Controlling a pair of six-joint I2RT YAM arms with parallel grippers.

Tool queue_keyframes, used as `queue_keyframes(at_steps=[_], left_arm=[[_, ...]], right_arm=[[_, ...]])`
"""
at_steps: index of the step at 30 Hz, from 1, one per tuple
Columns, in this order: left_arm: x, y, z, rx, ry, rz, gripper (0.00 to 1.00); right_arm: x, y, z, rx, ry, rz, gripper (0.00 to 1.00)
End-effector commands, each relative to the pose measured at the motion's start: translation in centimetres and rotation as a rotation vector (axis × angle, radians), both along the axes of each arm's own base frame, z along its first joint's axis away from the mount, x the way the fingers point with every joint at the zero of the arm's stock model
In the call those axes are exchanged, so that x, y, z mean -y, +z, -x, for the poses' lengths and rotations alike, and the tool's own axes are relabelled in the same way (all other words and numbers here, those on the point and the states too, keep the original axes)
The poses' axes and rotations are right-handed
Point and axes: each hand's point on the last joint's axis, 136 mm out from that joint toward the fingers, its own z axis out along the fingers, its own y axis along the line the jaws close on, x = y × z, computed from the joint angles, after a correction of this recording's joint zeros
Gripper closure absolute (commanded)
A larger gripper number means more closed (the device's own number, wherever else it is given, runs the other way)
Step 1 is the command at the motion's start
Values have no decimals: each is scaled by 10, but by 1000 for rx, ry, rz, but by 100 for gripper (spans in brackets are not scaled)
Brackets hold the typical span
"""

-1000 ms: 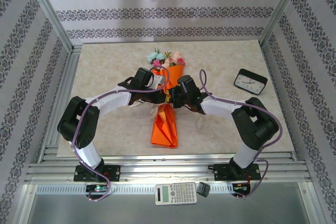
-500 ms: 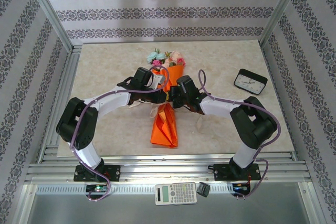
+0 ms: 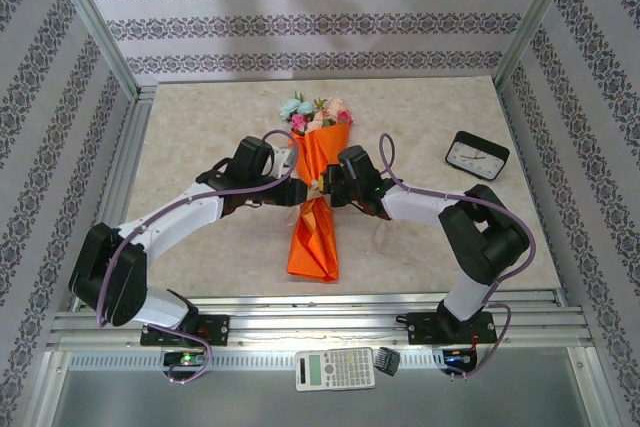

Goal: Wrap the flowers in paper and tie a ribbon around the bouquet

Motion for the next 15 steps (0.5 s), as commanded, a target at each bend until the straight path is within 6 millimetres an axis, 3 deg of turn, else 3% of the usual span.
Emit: queue_keyframes(at_steps=[1,6,15], left_arm=[[-19,-39,38,-233,70,-33,64],[-17,-53,43,-271,75,-1,62],[-23,-65,17,-250,105,-61,60]], right_arm=[[5,4,-5,12,-33,-10,100],[5,5,-4,13,-31,-8,100],[7,4,-3,14,-34,-8,100]])
